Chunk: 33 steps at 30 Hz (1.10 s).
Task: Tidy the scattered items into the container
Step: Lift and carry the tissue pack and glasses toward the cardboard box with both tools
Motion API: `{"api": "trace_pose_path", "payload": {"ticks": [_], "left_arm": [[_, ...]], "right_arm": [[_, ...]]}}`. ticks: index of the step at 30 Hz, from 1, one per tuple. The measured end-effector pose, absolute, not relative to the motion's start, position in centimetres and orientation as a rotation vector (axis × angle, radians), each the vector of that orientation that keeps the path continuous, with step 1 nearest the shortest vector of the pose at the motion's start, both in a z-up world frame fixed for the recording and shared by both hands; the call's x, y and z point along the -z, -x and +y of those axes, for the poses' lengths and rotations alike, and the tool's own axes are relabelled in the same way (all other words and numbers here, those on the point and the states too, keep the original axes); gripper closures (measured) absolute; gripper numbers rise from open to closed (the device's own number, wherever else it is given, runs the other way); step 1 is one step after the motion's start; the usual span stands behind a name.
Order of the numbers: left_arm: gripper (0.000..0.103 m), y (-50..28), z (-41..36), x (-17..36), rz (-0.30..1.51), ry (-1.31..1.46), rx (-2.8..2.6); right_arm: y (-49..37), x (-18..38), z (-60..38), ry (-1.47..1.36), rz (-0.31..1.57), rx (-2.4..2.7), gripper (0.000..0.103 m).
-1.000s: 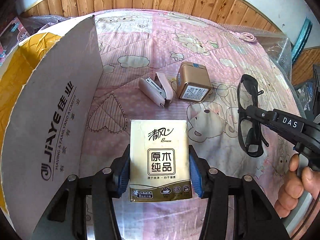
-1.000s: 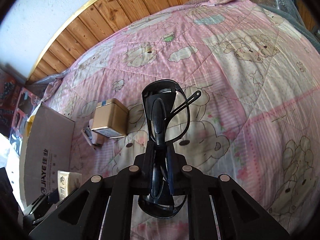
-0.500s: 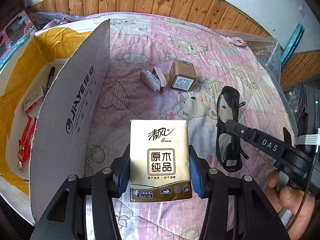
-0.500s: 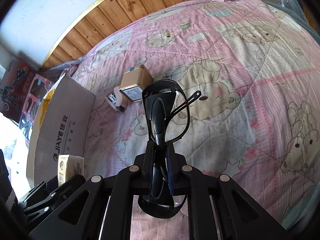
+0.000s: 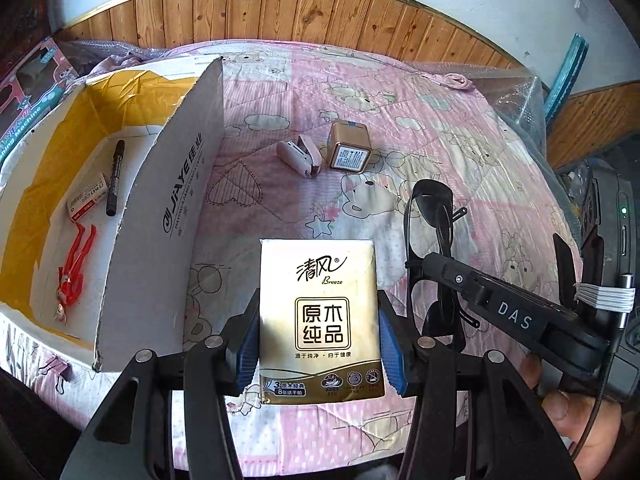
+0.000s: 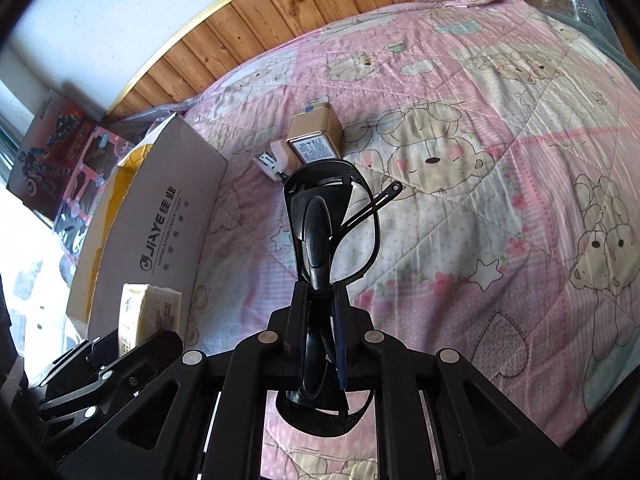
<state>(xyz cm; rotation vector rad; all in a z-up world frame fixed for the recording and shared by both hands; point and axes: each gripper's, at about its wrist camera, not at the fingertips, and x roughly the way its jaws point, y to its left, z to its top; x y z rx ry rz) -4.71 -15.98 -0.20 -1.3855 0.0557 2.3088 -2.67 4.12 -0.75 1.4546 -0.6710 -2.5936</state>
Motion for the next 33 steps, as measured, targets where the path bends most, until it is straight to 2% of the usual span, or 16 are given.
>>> {"api": "trace_pose_path", "payload": {"ticks": [9,33], "left_arm": [[0.051,2.5,-16.7,-1.1,0.068,1.335,-2.317],[0.051,-0.4,-21.6,-3.1,-0.077,1.279,-2.373]], "right_arm": [[0.3,-0.3,2.4,-1.426,-0.606,2.595,0.091],[-5.4,-4.2,-3.0,-1.276,-0.428,2.547,0.091]]}}
